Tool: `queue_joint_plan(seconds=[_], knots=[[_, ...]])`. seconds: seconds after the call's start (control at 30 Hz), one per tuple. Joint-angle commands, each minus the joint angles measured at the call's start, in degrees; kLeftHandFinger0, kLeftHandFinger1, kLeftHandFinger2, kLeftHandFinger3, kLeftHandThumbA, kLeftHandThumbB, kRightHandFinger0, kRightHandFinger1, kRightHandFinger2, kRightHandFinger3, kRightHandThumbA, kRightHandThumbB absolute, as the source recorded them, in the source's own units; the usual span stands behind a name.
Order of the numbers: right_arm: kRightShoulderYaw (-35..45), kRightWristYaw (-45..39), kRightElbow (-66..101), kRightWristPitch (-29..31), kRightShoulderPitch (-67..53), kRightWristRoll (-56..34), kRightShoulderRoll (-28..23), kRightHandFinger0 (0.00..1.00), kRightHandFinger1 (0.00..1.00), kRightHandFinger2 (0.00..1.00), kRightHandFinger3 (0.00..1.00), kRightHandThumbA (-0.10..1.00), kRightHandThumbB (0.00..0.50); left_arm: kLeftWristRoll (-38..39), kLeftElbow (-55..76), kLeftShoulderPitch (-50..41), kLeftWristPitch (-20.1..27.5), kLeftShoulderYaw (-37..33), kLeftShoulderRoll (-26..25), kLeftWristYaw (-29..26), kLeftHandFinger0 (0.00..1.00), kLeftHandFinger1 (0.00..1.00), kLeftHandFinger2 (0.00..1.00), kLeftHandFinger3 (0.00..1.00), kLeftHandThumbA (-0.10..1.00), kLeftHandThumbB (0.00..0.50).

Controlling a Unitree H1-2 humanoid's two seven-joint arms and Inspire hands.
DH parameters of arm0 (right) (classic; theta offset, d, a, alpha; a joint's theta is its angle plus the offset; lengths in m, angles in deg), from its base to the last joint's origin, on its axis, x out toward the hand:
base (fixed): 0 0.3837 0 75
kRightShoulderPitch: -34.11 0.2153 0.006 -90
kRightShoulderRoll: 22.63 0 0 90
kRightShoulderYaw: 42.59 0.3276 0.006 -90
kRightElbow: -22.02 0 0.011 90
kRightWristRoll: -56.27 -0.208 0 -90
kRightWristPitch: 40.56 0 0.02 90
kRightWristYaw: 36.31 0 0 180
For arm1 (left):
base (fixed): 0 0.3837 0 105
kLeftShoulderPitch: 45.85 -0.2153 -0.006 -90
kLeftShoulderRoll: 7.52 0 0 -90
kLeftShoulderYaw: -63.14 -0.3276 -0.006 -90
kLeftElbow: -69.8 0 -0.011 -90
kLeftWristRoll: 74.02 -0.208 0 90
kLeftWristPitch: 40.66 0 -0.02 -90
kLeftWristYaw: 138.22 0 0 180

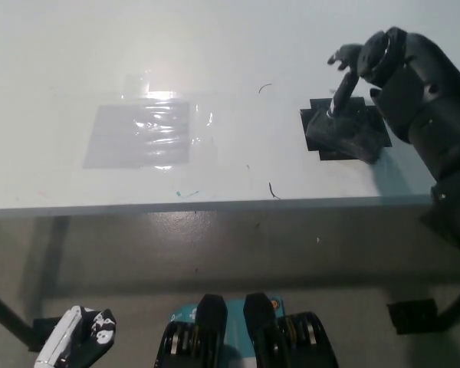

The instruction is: A whiteboard eraser is kept on the black marked spot on the table infront of the robot and the robot uses its right hand to swipe it back and forth on the table twice to clean it

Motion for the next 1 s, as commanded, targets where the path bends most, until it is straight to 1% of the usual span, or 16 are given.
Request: queue_joint_plan(seconds=[0.0, 0.1, 0.13, 0.27, 0.33, 0.43, 0.53, 0.63, 0.7, 0.73, 0.8, 0.83, 0.87, 0.9, 0.93, 0.97], knots=[[1.4, 0.8, 0.1, 1.4, 1.2, -1.0, -0.8, 1.00, 1.00, 1.00, 1.00, 1.00, 0.269, 0.1, 1.3, -0.6, 2.6, 0.1, -1.2, 0.9, 0.00, 0.00, 0.00, 0.00, -0.10, 0.459], [1.7, 1.7, -0.1, 1.2, 0.4, -0.9, -0.3, 1.00, 1.00, 1.00, 1.00, 1.00, 0.280, 0.2, 1.3, -0.8, 2.3, 0.2, -1.1, 0.9, 0.00, 0.00, 0.00, 0.00, -0.10, 0.461], [1.8, 1.9, -0.1, 1.7, 0.0, -0.9, -0.2, 1.00, 1.00, 1.00, 1.00, 1.00, 0.270, 0.2, 1.3, -0.8, 2.6, 0.2, -1.0, 0.9, 0.00, 0.00, 0.00, 0.00, -0.10, 0.462], [1.2, 1.3, -0.1, 2.3, -0.8, -0.3, 0.2, 1.00, 1.00, 1.00, 1.00, 1.00, 0.288, 0.2, 1.2, -0.9, 2.4, 0.3, -1.0, 0.9, 0.00, 0.00, 0.00, 0.00, -0.10, 0.461], [1.1, 0.8, -0.1, 2.9, -1.1, -0.1, 0.2, 1.00, 1.00, 1.00, 1.00, 1.00, 0.270, 0.2, 1.0, -0.8, 2.7, 0.3, -1.0, 0.9, 0.00, 0.00, 0.00, 0.00, -0.10, 0.463], [0.5, 0.6, -0.3, 2.9, -1.6, 0.4, 0.3, 1.00, 1.00, 1.00, 1.00, 1.00, 0.274, 0.2, 1.0, -0.8, 2.8, 0.3, -1.0, 1.0, 0.00, 0.00, 0.00, 0.00, -0.10, 0.465], [-0.2, 0.3, -0.4, 4.4, -1.7, 0.9, 0.0, 1.00, 1.00, 1.00, 1.00, 1.00, 0.254, 0.1, 1.7, -0.8, 2.3, 0.3, -1.1, 0.9, 0.00, 0.00, 0.00, 0.00, -0.10, 0.462], [-0.6, 0.9, -0.7, 3.2, -1.7, 1.3, 0.0, 1.00, 1.00, 1.00, 1.00, 1.00, 0.283, 0.4, 1.3, -0.7, 2.6, 0.4, -1.0, 1.0, 0.00, 0.00, 0.00, 0.00, -0.10, 0.465], [-0.6, 0.9, -0.8, 4.4, -1.9, 1.1, -0.3, 1.00, 1.00, 1.00, 1.00, 1.00, 0.245, 0.3, 1.1, -0.6, 2.5, 0.4, -1.1, 1.0, 0.00, 0.00, 0.00, 0.00, -0.10, 0.467], [-0.9, 1.3, -0.8, 4.4, -2.0, 1.4, -0.3, 1.00, 1.00, 1.00, 1.00, 1.00, 0.254, 0.2, 1.4, -0.7, 2.1, 0.4, -1.1, 1.0, 0.00, 0.00, 0.00, 0.00, -0.10, 0.467], [-0.8, 1.5, -0.9, 4.4, -1.8, 1.4, -0.3, 1.00, 1.00, 1.00, 1.00, 1.00, 0.251, -0.1, 1.6, -0.6, 1.6, 0.4, -1.1, 0.8, 0.00, 0.00, 0.00, 0.00, -0.10, 0.467], [-0.1, 3.8, -0.8, 3.5, -2.0, 0.9, -0.2, 1.00, 1.00, 1.00, 1.00, 1.00, 0.267, -0.1, 1.5, -0.5, 1.7, 0.4, -1.1, 0.8, 0.00, 0.00, 0.00, 0.00, -0.10, 0.466], [-0.1, 6.4, -0.8, 2.4, -2.2, 1.2, 0.0, 1.00, 1.00, 1.00, 1.00, 1.00, 0.323, -0.1, 1.4, -0.5, 1.8, 0.4, -1.1, 0.8, 0.00, 0.00, 0.00, 0.00, -0.10, 0.465], [-0.1, 11.4, -0.6, 0.6, -2.5, 1.8, 0.4, 1.00, 1.00, 1.00, 1.00, 1.00, 0.362, -0.1, 1.4, -0.6, 2.0, 0.3, -1.1, 0.9, 0.00, 0.00, 0.00, 0.00, -0.10, 0.464], [-0.8, 16.8, -0.3, -0.1, -3.0, 3.0, 0.6, 0.87, 1.00, 1.00, 1.00, 0.96, 0.379, -0.1, 1.2, -0.5, 2.5, 0.3, -1.1, 0.9, 0.00, 0.00, 0.00, 0.00, -0.10, 0.463], [-0.8, 19.8, -0.1, 0.6, -3.3, 3.3, 0.6, 0.84, 0.98, 1.00, 1.00, 0.82, 0.336, -0.1, 1.2, -0.5, 2.5, 0.3, -1.0, 0.9, 0.00, 0.00, 0.00, 0.00, -0.10, 0.463]])
